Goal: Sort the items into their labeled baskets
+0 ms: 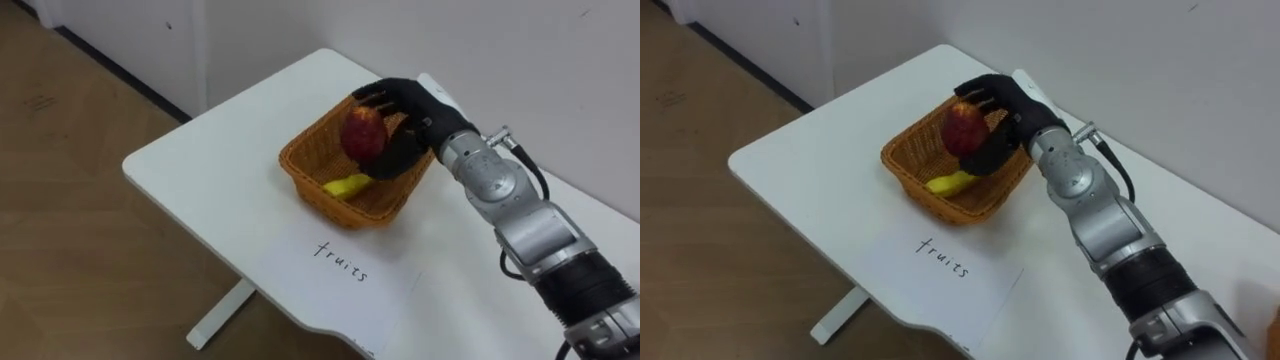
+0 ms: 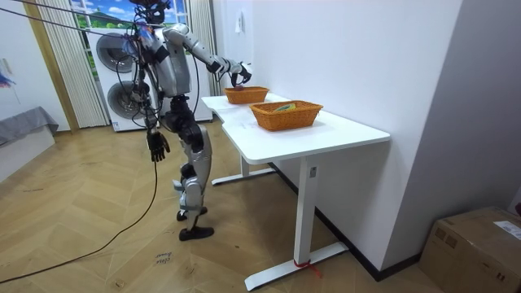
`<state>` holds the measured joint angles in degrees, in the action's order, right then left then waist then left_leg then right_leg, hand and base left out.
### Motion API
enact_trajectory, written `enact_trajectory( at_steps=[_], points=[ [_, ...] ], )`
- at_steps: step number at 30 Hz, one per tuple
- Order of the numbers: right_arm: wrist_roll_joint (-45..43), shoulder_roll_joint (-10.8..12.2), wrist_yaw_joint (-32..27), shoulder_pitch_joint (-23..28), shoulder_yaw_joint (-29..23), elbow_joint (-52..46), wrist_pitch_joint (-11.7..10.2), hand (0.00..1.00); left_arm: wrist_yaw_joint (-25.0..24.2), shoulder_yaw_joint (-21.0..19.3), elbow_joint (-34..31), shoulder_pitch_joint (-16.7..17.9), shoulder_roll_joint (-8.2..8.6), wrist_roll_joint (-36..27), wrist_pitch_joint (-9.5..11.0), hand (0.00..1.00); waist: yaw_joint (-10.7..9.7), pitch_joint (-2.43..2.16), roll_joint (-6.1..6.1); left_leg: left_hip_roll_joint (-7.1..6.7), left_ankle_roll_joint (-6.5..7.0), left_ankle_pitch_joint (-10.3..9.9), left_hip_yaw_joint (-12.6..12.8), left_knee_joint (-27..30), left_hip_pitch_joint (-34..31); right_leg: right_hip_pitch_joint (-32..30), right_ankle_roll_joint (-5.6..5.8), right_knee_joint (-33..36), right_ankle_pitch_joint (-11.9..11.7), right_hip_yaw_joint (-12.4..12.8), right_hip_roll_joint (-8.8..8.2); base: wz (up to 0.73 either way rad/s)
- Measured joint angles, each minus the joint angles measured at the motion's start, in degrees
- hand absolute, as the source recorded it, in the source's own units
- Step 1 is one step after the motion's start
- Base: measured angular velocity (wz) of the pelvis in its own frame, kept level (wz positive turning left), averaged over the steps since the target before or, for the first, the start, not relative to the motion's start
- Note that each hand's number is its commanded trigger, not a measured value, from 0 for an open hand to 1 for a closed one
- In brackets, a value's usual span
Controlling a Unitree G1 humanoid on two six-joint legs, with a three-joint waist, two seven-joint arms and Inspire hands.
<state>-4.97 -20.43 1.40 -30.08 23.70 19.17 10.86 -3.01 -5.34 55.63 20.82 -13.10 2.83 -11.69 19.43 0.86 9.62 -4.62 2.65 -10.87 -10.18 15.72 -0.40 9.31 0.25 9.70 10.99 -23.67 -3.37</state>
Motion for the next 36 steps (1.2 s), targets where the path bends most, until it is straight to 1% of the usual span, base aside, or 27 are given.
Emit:
enact_trajectory(
  at_steps=[2, 9, 12, 13, 14, 17, 19, 20, 21, 23, 24, 25, 26, 27, 28, 29, 30, 32, 33, 34, 36],
  points=[
    [-0.22, 0.00, -0.02, 0.00, -0.11, -0.04, -0.63, 0.00, -0.21, 0.01, 0.02, -0.03, 0.16, -0.11, 0.14, 0.00, -0.21, 0.15, -0.26, 0.00, 0.00, 0.00, 0.02, 0.00, 0.08, 0.05, 0.00, -0.03, 0.00, 0.05, 0.03, 0.00],
    [-0.31, 0.00, -0.03, -0.01, -0.58, -0.14, -1.02, 0.00, -0.24, 0.01, 0.02, -0.04, 0.31, -0.09, 0.38, 0.00, -0.48, 0.22, -0.60, 0.04, 0.00, 0.00, 0.12, -0.06, 0.22, 0.12, 0.01, -0.06, 0.01, 0.15, 0.11, 0.00],
    [-0.39, -0.02, 0.02, 0.00, -2.00, -2.18, -1.03, 0.00, -0.49, -0.20, -0.27, -0.05, 0.93, 0.12, 0.49, 0.00, -0.49, 0.20, -1.20, 0.31, 0.01, -0.01, 0.72, -0.11, 0.05, -0.31, 0.01, -0.07, 0.01, 0.81, 0.07, -0.10],
    [-0.39, -0.05, 0.03, 0.00, -2.85, -3.57, -1.13, 0.00, -0.95, -0.19, -0.35, -0.04, 1.12, 0.12, 0.52, 0.00, -0.54, 0.16, -1.60, 0.29, 0.05, -0.03, 0.82, -0.11, 0.08, -0.33, 0.01, -0.07, 0.01, 0.94, 0.03, -0.07],
    [-0.39, -0.11, 0.03, -0.02, -3.60, -4.44, -1.58, 0.00, -1.28, -0.18, -0.37, -0.04, 1.13, 0.09, 0.61, 0.00, -0.74, -0.01, -1.91, 0.28, 0.09, -0.06, 0.87, -0.13, 0.17, -0.29, 0.01, -0.04, 0.00, 0.84, -0.02, -0.04],
    [-0.31, -0.17, 0.02, -0.20, -5.80, -4.59, -2.25, 0.00, -1.31, -0.27, -0.54, -0.30, 1.09, -0.13, 0.87, 0.00, -1.23, -0.31, -2.15, 0.28, 0.16, -0.01, 0.85, -0.21, 0.32, -0.11, 0.02, -0.03, 0.01, 0.73, -0.03, 0.01],
    [-0.32, -0.52, 0.01, -0.24, -7.05, -4.58, -2.26, 0.00, -1.27, -0.36, -0.48, -0.56, 1.03, -0.18, 0.86, 0.00, -2.16, -0.47, -2.00, 0.29, 0.17, 0.04, 0.78, -0.23, 0.18, -0.17, 0.02, -0.03, 0.01, 0.75, -0.04, 0.03],
    [-0.16, -1.11, -0.06, -0.28, -7.42, -4.52, -2.26, 0.00, -1.12, -0.30, -0.41, -1.24, 1.01, -0.34, 0.85, 0.00, -2.52, -0.47, -2.01, 0.28, 0.17, 0.05, 0.79, -0.21, 0.22, -0.14, 0.02, -0.02, 0.00, 0.86, -0.03, 0.00],
    [-0.14, -1.38, -0.06, -0.28, -7.52, -4.40, -2.26, 0.00, -1.05, -0.29, -0.28, -1.21, 0.99, -0.47, 0.85, 0.00, -2.75, -0.47, -2.02, 0.27, 0.18, 0.04, 0.79, -0.17, 0.23, -0.10, 0.02, -0.01, 0.01, 0.86, -0.03, 0.00],
    [-0.06, -2.41, -0.07, -0.27, -7.57, -4.18, -2.24, 0.00, -0.91, -0.19, -0.05, -1.58, 0.89, -0.78, 0.85, 0.00, -4.14, -0.46, -2.03, 0.32, 0.19, 0.05, 1.33, -0.07, 0.29, -0.05, 0.02, 0.07, 0.00, 0.95, -0.08, -0.03],
    [-0.09, -2.77, -0.07, -0.28, -7.70, -4.23, -2.24, 0.00, -0.91, -0.18, -0.07, -1.62, 0.90, -0.88, 0.86, 0.00, -5.04, -0.46, -2.05, 0.36, 0.20, 0.05, 1.62, -0.09, 0.38, -0.05, 0.02, 0.09, 0.00, 1.34, -0.07, -0.10],
    [-0.11, -2.90, -0.06, -0.28, -7.90, -4.26, -2.23, 0.00, -0.91, -0.20, -0.07, -1.61, 0.90, -0.87, 0.86, 0.00, -5.19, -0.47, -2.08, 0.40, 0.20, 0.04, 1.84, -0.16, 0.52, -0.04, 0.02, 0.15, 0.00, 1.57, -0.07, -0.20],
    [-0.15, -2.94, -0.06, -0.27, -8.88, -4.32, -2.14, 0.00, -0.86, -0.20, -0.16, -1.55, 0.90, -0.90, 0.85, 0.00, -5.70, -0.37, -2.25, 0.58, 0.28, -0.02, 2.14, -0.30, 0.77, -0.09, 0.03, 0.24, 0.00, 2.06, -0.05, -0.19],
    [-0.19, -2.96, -0.07, -0.27, -9.55, -4.47, -2.08, 0.00, -0.85, -0.24, -0.23, -1.53, 0.90, -0.90, 0.82, 0.00, -6.09, -0.39, -2.28, 0.63, 0.31, -0.04, 2.27, -0.33, 0.82, -0.17, 0.03, 0.26, -0.01, 2.34, -0.02, -0.19],
    [-0.36, -3.22, -0.14, -0.26, -11.06, -5.17, -2.05, 0.00, -0.88, -0.45, -0.40, -1.56, 0.90, -0.90, 0.78, 0.00, -7.01, -0.42, -2.36, 0.65, 0.33, -0.06, 2.43, -0.34, 0.88, -0.27, 0.04, 0.29, -0.02, 2.74, 0.02, -0.14],
    [-0.36, -3.39, -0.56, -0.27, -12.88, -6.13, -2.03, 0.00, -0.92, -0.60, -0.46, -1.61, 0.91, -0.90, 0.77, 0.00, -7.89, -0.51, -2.54, 0.69, 0.37, -0.09, 2.69, -0.36, 0.97, -0.30, 0.05, 0.29, -0.02, 3.12, 0.06, -0.10],
    [-0.35, -3.46, -0.94, -0.27, -13.86, -6.73, -2.04, 0.00, -0.93, -0.64, -0.46, -1.59, 0.92, -0.90, 0.75, 0.00, -8.26, -0.62, -2.71, 0.69, 0.38, -0.10, 2.71, -0.37, 0.99, -0.29, 0.06, 0.29, -0.03, 3.12, 0.06, -0.08],
    [-0.08, -4.86, -2.90, -0.26, -16.72, -8.49, -2.06, 0.00, -0.91, -0.64, -0.17, -2.31, 0.96, -0.86, 0.76, 0.00, -9.76, -1.40, -3.13, 0.77, 0.45, -0.14, 3.45, -0.48, 1.24, -0.24, 0.12, 0.48, -0.06, 3.14, 0.01, -0.03],
    [0.04, -5.25, -3.41, -0.26, -17.53, -9.18, -2.07, 0.00, -0.90, -0.64, 0.11, -2.47, 0.96, -0.85, 0.76, 0.00, -9.86, -1.39, -3.24, 0.86, 0.45, -0.13, 3.73, -0.59, 1.63, -0.21, 0.12, 0.69, -0.06, 3.26, 0.00, -0.18],
    [0.43, -5.90, -4.32, -0.26, -18.68, -10.46, -2.08, 0.00, -0.81, -0.61, 0.16, -3.05, 0.96, -0.90, 0.86, 0.00, -10.19, -1.17, -3.57, 1.04, 0.44, -0.11, 4.28, -1.14, 2.36, -0.10, 0.12, 1.00, -0.06, 3.88, 0.02, -0.27],
    [0.39, -6.79, -5.39, -0.26, -19.74, -12.68, -2.14, 0.00, 0.02, -0.62, 0.41, -3.15, 0.96, -0.99, 1.34, 0.00, -11.46, -1.20, -3.79, 1.22, 0.44, -0.11, 4.95, -1.59, 2.91, 0.02, 0.11, 1.01, -0.06, 4.63, 0.07, -0.24]
  ],
)
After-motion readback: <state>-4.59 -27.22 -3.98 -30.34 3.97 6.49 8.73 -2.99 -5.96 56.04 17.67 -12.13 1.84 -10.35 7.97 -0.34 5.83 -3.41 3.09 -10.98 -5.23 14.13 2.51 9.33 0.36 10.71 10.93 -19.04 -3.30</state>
